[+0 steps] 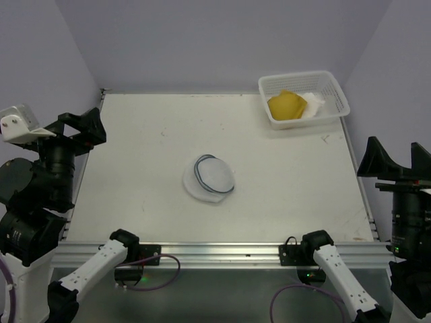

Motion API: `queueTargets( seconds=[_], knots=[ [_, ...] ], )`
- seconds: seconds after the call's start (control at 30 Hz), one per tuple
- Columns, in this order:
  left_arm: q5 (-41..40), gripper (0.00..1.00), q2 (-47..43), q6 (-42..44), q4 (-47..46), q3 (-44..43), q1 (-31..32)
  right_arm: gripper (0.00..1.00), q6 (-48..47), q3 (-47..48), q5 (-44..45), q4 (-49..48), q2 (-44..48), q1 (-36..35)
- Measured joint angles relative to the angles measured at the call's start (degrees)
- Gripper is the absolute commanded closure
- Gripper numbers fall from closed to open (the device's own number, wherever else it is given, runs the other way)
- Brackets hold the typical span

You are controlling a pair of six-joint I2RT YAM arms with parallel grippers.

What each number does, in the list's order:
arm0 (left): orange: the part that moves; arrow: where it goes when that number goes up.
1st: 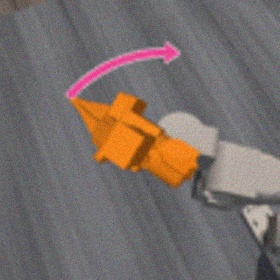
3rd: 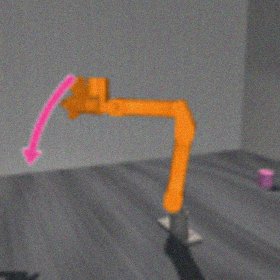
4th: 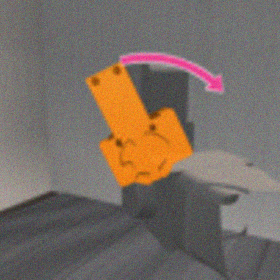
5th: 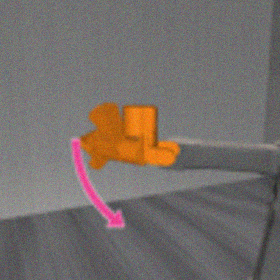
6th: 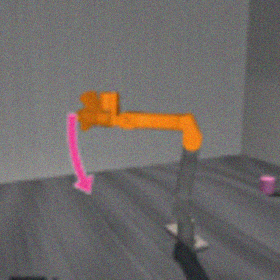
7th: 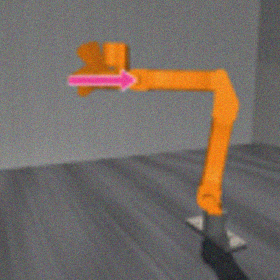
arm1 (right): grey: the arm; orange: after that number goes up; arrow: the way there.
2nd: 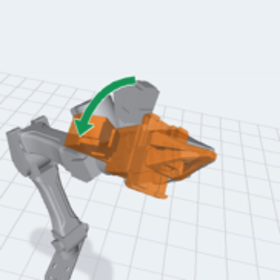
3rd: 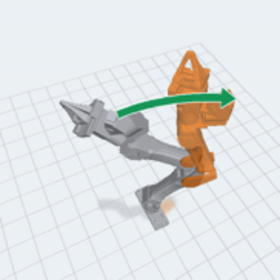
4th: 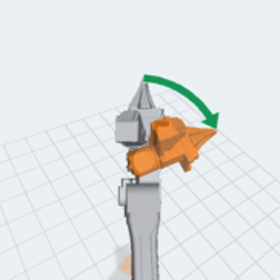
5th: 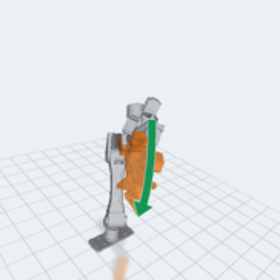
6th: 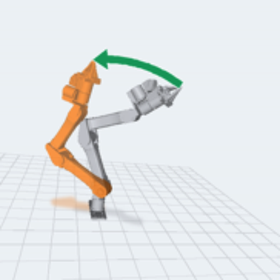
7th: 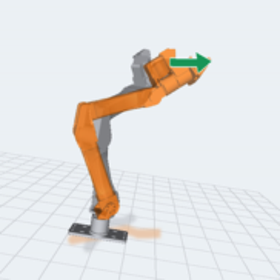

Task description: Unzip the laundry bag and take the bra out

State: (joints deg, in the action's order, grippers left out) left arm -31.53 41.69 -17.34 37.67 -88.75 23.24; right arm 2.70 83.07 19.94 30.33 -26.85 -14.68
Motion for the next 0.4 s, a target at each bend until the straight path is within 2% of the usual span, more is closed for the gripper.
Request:
queueTargets(
  seconds=[0.4],
  knots=[
    [0.46, 0.0, 0.66, -0.24, -0.79, 2.25, 0.0, 0.01, 0.11, 0.24, -1.66, -1.64, -0.17, 0.0]
  ],
)
